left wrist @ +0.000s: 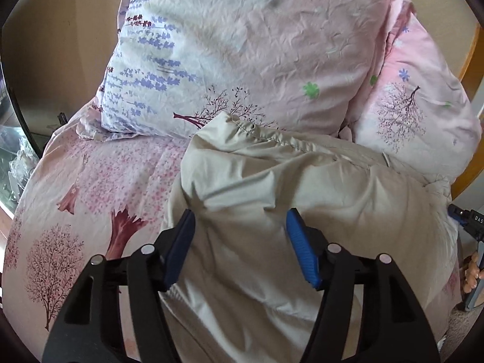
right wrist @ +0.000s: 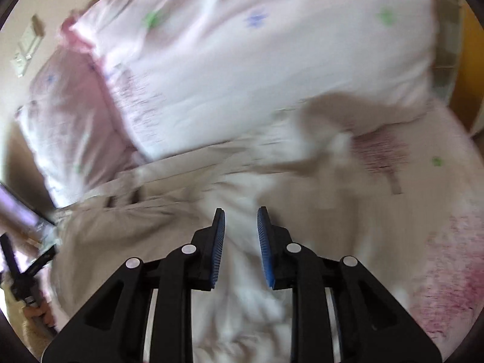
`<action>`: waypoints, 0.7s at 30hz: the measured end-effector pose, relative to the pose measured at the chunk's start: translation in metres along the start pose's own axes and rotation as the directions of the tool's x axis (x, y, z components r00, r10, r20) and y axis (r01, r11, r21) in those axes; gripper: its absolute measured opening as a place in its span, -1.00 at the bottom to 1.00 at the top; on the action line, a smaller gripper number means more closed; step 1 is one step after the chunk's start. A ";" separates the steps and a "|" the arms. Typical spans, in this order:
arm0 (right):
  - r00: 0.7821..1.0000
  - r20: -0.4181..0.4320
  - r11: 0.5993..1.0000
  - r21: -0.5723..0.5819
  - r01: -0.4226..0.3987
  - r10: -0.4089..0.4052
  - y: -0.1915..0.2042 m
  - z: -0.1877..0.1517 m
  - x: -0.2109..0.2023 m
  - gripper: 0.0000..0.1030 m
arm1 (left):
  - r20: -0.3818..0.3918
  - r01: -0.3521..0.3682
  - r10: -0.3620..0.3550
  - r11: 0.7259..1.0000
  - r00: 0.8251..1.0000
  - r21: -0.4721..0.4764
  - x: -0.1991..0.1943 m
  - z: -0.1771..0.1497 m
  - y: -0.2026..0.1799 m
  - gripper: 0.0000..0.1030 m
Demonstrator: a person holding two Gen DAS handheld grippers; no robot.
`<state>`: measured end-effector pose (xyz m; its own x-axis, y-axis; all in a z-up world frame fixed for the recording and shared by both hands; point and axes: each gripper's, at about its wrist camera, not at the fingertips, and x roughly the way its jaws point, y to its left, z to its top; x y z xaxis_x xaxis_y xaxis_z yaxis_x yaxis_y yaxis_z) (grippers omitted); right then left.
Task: Fold large clothes
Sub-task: 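Lay the hem over the collar and open both grippers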
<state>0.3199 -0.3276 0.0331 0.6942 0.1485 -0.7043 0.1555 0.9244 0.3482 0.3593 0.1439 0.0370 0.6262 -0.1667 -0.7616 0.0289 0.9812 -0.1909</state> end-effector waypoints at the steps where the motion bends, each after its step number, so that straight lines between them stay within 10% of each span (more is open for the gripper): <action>1: 0.999 -0.008 0.999 0.018 0.031 -0.031 -0.009 -0.002 0.003 -0.55 | -0.004 -0.006 0.006 1.000 1.000 0.004 0.002 0.000 0.000 0.21; 13: 0.994 -0.083 0.977 0.198 0.083 -0.068 -0.063 -0.024 0.048 -0.66 | -0.052 -0.045 0.043 0.998 0.998 -0.037 0.031 0.004 0.002 0.24; 21: 0.998 0.063 0.983 0.181 -0.003 -0.008 -0.075 -0.056 -0.032 -0.42 | 0.047 0.086 -0.083 0.994 0.995 -0.068 -0.020 -0.022 0.015 0.21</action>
<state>0.2466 -0.3822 -0.0050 0.7360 0.1182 -0.6665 0.2780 0.8450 0.4569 0.3302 0.1600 0.0362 0.6579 -0.2426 -0.7130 0.0299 0.9544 -0.2972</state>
